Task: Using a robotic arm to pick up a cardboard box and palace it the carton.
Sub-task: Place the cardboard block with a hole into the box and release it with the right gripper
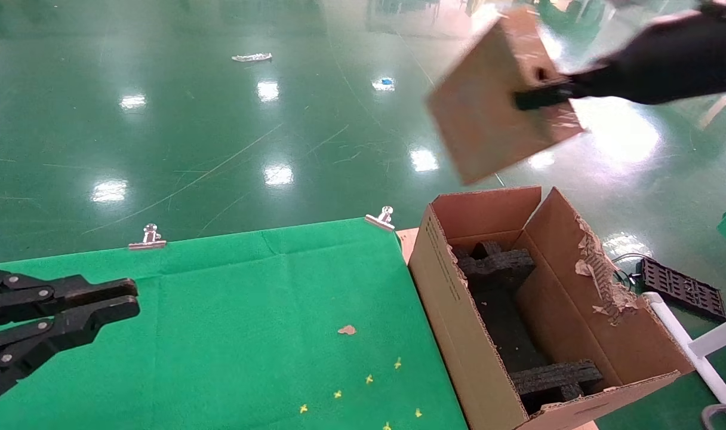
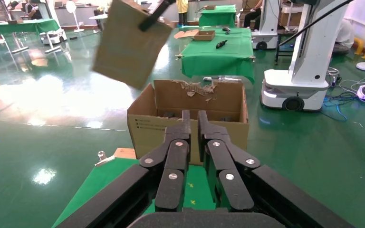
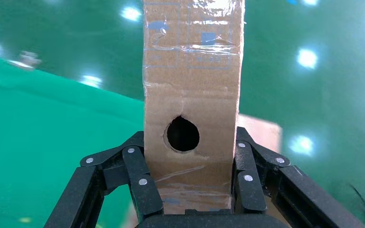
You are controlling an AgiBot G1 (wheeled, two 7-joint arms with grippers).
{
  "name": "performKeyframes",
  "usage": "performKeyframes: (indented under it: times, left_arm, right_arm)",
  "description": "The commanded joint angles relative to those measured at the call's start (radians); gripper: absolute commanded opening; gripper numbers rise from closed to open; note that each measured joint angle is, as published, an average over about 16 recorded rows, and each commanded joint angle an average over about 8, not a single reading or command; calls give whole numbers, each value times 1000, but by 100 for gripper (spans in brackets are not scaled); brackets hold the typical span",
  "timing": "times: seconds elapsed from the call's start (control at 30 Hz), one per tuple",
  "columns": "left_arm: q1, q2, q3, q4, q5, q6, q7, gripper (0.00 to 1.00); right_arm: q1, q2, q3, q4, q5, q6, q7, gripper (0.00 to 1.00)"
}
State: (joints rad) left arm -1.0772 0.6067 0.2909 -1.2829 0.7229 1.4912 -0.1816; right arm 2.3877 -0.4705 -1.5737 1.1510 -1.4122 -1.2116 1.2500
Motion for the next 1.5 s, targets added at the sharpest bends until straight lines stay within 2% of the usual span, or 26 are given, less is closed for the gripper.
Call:
performKeyframes:
  times: [0.03, 0.23, 0.27, 0.3, 0.7, 1.03, 1.5]
  left_arm:
    - [0, 0, 0, 0, 0, 0, 0, 13]
    - [0, 0, 1, 0, 0, 0, 0, 88]
    - [0, 0, 1, 0, 0, 0, 0, 98]
    - [0, 0, 1, 0, 0, 0, 0, 100]
    - [0, -1, 1, 0, -1, -1, 1, 100]
    - [0, -1, 2, 0, -1, -1, 1, 100]
    - [-1, -1, 3, 0, -2, -1, 1, 100]
  right_arm:
    - [24, 23, -5, -32, -41, -21, -9, 0]
    - [-14, 52, -53, -91, -89, -70, 19, 0]
    - [-26, 55, -60, -101, -89, -72, 24, 0]
    - [-41, 57, -67, -112, -88, -71, 28, 0]
    - [-180, 2, -134, -273, -89, -56, 44, 0]
    - [-253, -54, -161, -387, -95, -36, 29, 0]
    - [-428, -125, -172, -534, -32, 53, -12, 0]
